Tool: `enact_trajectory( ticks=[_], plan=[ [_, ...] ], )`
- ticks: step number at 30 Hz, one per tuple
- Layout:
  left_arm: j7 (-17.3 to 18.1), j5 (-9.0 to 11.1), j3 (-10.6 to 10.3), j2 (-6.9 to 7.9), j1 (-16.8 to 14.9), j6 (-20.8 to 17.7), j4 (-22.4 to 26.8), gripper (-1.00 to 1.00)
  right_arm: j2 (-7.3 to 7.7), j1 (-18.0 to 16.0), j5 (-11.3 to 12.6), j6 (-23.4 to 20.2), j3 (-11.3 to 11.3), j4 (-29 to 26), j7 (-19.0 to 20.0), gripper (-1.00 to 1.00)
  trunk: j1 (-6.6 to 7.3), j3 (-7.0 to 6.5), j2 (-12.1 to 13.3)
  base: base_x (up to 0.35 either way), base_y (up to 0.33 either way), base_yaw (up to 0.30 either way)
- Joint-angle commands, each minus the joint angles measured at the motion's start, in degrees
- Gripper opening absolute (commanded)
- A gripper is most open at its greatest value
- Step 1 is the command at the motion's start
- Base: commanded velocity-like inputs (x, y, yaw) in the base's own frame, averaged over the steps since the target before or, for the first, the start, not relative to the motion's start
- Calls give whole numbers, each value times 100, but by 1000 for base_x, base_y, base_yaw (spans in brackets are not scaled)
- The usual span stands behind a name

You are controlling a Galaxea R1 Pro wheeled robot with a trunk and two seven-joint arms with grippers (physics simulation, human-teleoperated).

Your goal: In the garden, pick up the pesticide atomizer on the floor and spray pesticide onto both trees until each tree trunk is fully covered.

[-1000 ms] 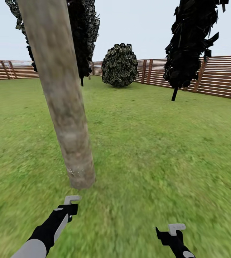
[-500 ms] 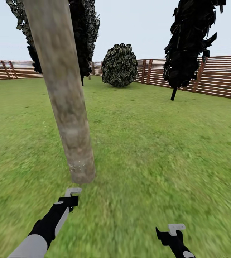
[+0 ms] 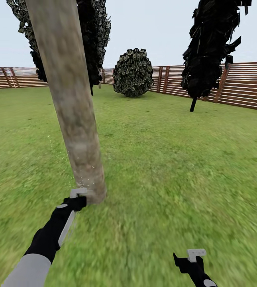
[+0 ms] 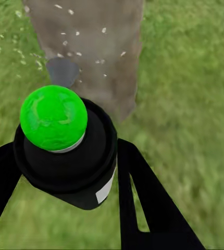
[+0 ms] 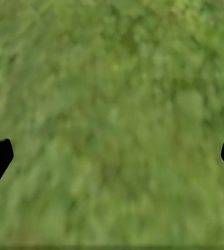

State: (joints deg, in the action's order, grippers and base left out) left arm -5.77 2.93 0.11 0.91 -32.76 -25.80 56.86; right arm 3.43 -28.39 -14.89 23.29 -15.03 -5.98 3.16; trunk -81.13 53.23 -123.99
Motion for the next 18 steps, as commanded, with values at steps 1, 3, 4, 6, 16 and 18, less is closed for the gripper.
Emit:
enact_trajectory(
  ticks=[1,3,4,6,16,18],
  plan=[
    [6,64,1,121,4,-115,110,-100,0,0,-1,0,0,0,0,100,0,1,0,0,0,0],
    [16,82,-3,195,31,-330,318,-100,0,0,-2,0,0,0,0,100,0,1,0,0,0,0],
    [19,83,-24,196,47,-388,429,-100,0,0,0,0,0,0,0,100,0,1,0,0,0,0],
    [31,65,-85,146,70,-544,902,-100,0,0,-3,0,0,0,0,100,0,1,0,0,0,0],
    [32,95,-734,-183,78,-1008,1562,-100,0,0,-1,0,0,0,0,100,0,1,0,0,0,0],
    [34,96,-538,-159,82,-1036,1724,-100,0,0,-3,0,0,0,0,100,0,1,0,0,0,0]
  ],
)
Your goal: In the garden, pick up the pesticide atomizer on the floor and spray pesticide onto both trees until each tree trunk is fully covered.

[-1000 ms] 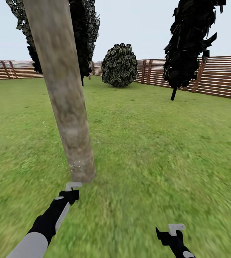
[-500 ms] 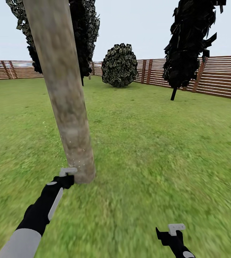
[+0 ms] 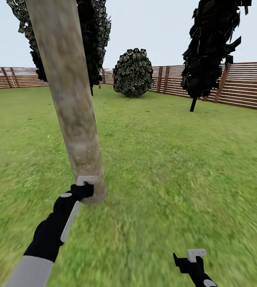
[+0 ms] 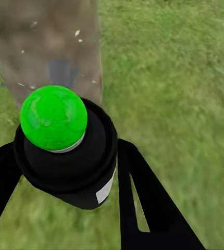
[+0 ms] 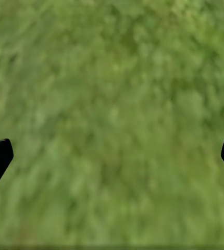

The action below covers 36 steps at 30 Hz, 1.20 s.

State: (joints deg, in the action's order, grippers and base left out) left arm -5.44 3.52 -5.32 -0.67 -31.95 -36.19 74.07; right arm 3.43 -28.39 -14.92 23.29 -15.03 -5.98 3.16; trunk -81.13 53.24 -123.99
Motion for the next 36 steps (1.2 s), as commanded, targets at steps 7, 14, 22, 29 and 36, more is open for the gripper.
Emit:
enact_trajectory(
  ticks=[7,14,22,29,36],
  plan=[
    [34,34,632,-3,13,-73,333,-100,0,0,-2,0,0,0,0,100,0,0,0,0,0,0],
    [9,35,249,-26,13,-73,658,-100,0,0,0,0,0,0,0,100,0,0,0,0,0,0],
    [34,21,987,3,13,-85,738,-100,0,0,-2,0,-2,0,0,100,0,0,0,0,0,0],
    [18,-14,-56,-42,13,-402,732,-100,0,0,-1,0,0,0,0,100,0,0,0,0,0,0],
    [27,37,440,28,13,-517,809,-100,0,0,-1,0,0,0,0,100,0,0,0,0,0,0]
  ],
)
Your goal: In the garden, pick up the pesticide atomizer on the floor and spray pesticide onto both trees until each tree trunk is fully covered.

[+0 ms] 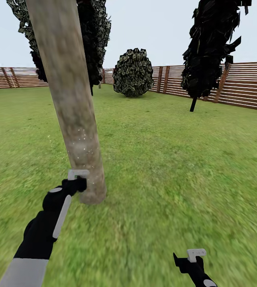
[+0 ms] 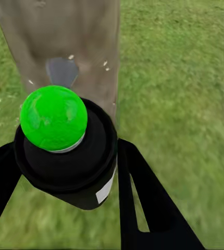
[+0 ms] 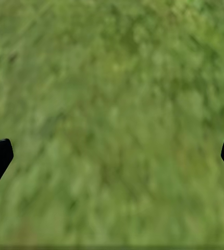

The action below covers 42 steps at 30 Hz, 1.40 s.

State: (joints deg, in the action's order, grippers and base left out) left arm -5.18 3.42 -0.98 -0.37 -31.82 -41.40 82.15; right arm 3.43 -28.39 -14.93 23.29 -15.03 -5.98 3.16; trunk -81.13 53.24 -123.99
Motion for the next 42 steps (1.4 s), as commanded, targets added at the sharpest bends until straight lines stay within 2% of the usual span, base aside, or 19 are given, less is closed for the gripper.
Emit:
enact_trajectory(
  ticks=[1,3,6,7,13,15,16,17,21,26,30,32,36,39,42],
  plan=[
    [11,47,275,6,-8,-4,23,-100,0,0,-1,0,0,0,0,100,0,0,0,0,0,0],
    [16,40,436,72,-19,-27,34,-100,0,0,-1,0,0,0,0,100,0,0,0,0,0,0],
    [21,47,491,360,-17,-224,33,-100,0,0,-2,0,0,0,0,100,0,0,0,0,0,0],
    [25,46,496,406,-17,-252,31,-100,0,0,-2,0,0,0,0,100,0,0,0,0,0,0],
    [32,27,509,555,-60,-323,29,-100,0,0,-1,0,0,0,0,100,0,0,0,0,0,0],
    [28,38,504,587,-87,-468,37,-100,0,0,-2,0,0,0,0,100,0,0,0,0,0,0],
    [27,41,504,607,-203,-850,70,-100,0,0,-2,0,0,0,1,100,0,0,0,0,0,0],
    [26,38,507,617,-274,-950,80,-100,0,0,-2,0,0,4,0,100,0,0,0,0,0,0],
    [26,27,510,641,-346,-1052,80,-100,0,0,-2,0,0,17,0,100,0,0,0,0,0,0],
    [26,-5,511,669,-303,-983,6,-100,0,0,0,0,0,18,0,100,0,0,0,0,0,0],
    [26,-8,504,672,-282,-867,-326,-100,0,0,-1,0,0,18,0,100,0,0,0,0,0,0],
    [26,-8,497,670,-278,-370,-967,-100,0,0,-2,0,0,20,0,100,0,0,0,0,0,0],
    [26,3,494,670,-280,162,-1676,-100,0,0,-2,0,0,19,0,100,0,0,0,0,0,0],
    [26,12,507,674,-292,229,-1770,-100,0,0,-2,0,0,22,0,100,0,0,0,0,0,0],
    [-3,8,538,706,-374,188,-1636,-100,0,0,-2,0,0,22,0,100,0,0,0,0,0,0]
  ],
)
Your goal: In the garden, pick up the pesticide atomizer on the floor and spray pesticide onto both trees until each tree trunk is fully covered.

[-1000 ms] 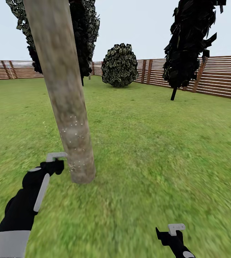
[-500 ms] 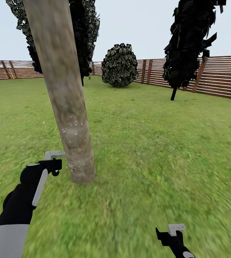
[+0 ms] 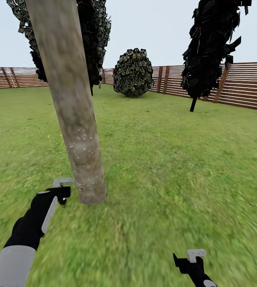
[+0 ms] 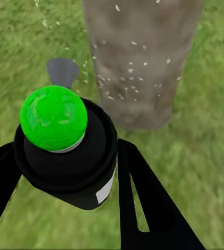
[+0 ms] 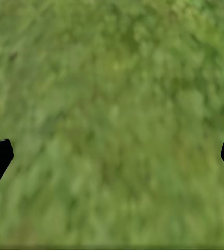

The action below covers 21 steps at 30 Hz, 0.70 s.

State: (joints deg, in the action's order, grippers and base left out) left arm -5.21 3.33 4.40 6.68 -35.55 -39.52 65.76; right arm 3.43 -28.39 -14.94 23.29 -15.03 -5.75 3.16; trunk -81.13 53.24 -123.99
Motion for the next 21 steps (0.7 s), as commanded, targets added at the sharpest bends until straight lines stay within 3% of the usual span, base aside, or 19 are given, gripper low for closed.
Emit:
enact_trajectory(
  ticks=[1,5,11,17,21],
  plan=[
    [-9,17,63,48,-95,-30,135,-100,0,0,0,0,0,-2,0,100,0,0,0,0,0,0],
    [-15,-14,127,120,-565,-330,311,-100,0,0,0,0,0,2,0,100,0,0,0,0,0,0],
    [-4,4,114,169,-543,-257,128,-100,0,0,0,0,0,1,1,100,0,0,0,0,0,0],
    [27,50,80,108,-523,1178,-1723,-100,0,0,0,0,0,4,2,100,0,0,0,0,0,0],
    [34,55,78,79,-523,1455,-2217,-100,0,0,0,0,0,3,6,100,0,0,0,0,0,0]
  ],
)
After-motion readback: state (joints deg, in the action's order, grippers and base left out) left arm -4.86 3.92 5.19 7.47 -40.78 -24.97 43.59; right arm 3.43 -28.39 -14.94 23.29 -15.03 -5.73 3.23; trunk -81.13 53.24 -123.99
